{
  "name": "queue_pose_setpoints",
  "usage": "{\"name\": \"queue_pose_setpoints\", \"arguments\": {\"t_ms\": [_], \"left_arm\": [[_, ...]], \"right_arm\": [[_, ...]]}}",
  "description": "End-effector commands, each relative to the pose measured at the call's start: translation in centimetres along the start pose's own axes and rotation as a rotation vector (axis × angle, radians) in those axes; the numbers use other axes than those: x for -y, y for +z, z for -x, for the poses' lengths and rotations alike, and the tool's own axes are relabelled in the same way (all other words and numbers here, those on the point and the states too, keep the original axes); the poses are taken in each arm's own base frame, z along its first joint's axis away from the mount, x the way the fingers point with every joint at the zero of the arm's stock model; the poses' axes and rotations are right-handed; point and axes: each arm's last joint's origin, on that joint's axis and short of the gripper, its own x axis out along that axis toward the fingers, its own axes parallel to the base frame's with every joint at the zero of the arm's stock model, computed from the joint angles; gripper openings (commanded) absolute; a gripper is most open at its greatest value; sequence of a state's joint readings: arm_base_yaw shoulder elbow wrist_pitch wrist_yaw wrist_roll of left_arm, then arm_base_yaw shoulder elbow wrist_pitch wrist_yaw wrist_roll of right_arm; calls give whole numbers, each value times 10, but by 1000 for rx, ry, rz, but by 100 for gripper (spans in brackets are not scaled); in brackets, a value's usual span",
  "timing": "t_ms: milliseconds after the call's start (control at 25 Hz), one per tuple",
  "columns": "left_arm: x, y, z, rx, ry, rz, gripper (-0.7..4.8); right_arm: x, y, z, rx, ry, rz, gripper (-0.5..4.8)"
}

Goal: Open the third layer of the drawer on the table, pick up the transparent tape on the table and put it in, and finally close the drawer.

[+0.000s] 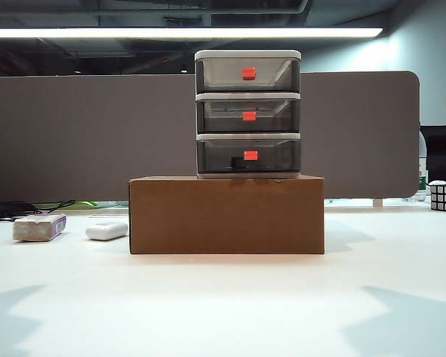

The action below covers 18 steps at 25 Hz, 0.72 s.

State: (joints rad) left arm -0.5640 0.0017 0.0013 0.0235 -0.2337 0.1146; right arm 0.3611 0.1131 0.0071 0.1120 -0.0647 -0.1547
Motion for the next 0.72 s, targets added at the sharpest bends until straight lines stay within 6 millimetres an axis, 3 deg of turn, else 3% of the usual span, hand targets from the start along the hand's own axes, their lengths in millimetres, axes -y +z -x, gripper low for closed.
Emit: {"name": "queue_pose_setpoints", "arguments": {"t_ms": [40, 320, 720], "left_arm": [[-10, 3, -1, 34, 2, 32, -6], [-39, 9, 2, 105, 166, 41, -6], [-45, 11, 4, 125, 207, 42, -6]], "right_arm": [[9, 0, 2, 20, -62, 7, -1], [26, 1, 10, 54, -149, -6, -1], [26, 2, 13, 62, -145, -30, -1]]}}
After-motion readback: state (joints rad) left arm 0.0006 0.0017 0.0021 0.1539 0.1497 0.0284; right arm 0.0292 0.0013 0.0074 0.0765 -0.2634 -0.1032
